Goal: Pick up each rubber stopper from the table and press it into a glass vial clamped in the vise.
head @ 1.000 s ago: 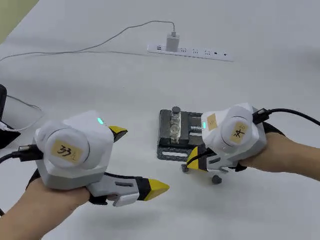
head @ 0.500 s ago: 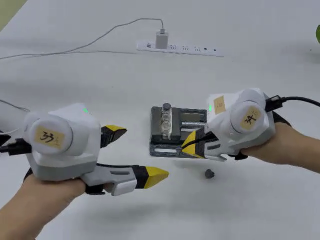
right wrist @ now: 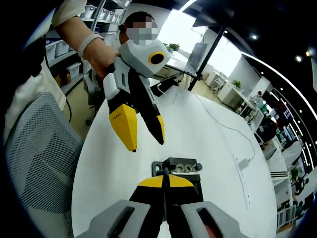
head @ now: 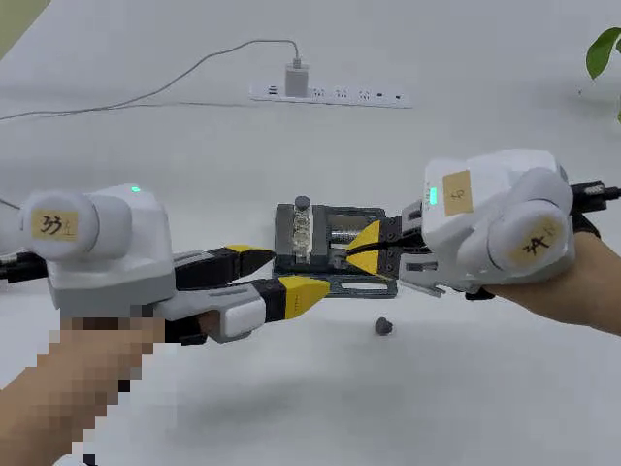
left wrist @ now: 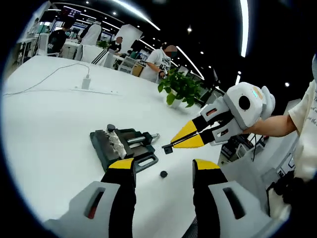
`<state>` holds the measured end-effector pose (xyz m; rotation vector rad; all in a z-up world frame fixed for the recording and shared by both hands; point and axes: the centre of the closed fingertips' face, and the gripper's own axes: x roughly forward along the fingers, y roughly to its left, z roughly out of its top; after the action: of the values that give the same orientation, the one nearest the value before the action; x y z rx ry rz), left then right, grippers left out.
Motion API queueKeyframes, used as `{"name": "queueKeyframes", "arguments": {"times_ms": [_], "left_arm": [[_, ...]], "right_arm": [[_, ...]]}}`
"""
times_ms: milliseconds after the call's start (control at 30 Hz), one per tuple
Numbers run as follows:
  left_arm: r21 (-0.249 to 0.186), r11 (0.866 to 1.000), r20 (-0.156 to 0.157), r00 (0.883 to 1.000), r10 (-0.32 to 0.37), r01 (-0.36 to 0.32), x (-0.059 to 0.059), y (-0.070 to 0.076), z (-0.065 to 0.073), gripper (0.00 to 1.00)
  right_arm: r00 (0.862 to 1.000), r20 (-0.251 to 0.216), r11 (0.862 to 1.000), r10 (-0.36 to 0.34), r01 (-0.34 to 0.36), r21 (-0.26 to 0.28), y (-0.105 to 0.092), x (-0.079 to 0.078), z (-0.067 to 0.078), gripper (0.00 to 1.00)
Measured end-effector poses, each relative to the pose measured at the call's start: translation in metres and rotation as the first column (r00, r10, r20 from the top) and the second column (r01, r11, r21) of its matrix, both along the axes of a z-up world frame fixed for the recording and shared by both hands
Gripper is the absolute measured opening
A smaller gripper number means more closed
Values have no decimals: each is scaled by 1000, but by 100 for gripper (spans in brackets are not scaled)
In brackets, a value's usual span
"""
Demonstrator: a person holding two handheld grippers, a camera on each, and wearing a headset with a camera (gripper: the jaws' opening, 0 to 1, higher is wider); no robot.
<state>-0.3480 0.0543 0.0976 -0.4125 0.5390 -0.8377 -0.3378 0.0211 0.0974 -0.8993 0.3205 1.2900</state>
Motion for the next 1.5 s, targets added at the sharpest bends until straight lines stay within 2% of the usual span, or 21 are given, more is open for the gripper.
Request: {"name": "queueKeyframes", "arguments": {"times_ms": [33,67,100,133,167,200,300,367,533,933,1367,1500], "left_arm": [[-23,1000,-8,1000,2,-2,-1,-1,3,37],[-40,999,-14,1000,4,-5,-1,-2,5,35],[-71,997,-21,1000,7,-8,-2,-4,9,33],[-85,996,-26,1000,7,-9,-3,-5,11,32],[-119,993,-37,999,11,-15,-3,-7,15,31],[-137,990,-42,999,13,-19,-4,-7,17,29],[-147,989,-41,999,12,-18,-5,-9,18,24],[-153,988,-43,999,9,-15,-8,-13,19,24],[-178,984,-41,999,-6,-1,-13,-19,23,18],[-230,973,-50,999,-22,10,-16,-24,30,4],[-241,971,-63,998,-23,8,-17,-26,30,3],[-248,969,-66,998,-21,4,-17,-27,31,3]], "right_arm": [[1000,4,1000,10,-10,-2,0,-3,2,0],[1000,26,1000,18,-18,5,1,-4,6,0],[997,66,999,44,-45,13,3,-5,12,0],[997,66,999,50,-51,11,2,-8,13,0],[993,100,997,68,-71,23,5,-9,19,0],[991,112,996,79,-82,25,5,-12,21,0],[987,129,994,96,-102,35,7,-18,26,0],[982,157,992,109,-118,50,9,-21,32,0],[978,170,989,120,-133,64,9,-24,36,0],[976,159,983,146,-161,84,13,-32,37,0],[975,158,982,156,-171,87,9,-36,38,0],[979,145,983,142,-157,95,8,-35,39,0]]}}
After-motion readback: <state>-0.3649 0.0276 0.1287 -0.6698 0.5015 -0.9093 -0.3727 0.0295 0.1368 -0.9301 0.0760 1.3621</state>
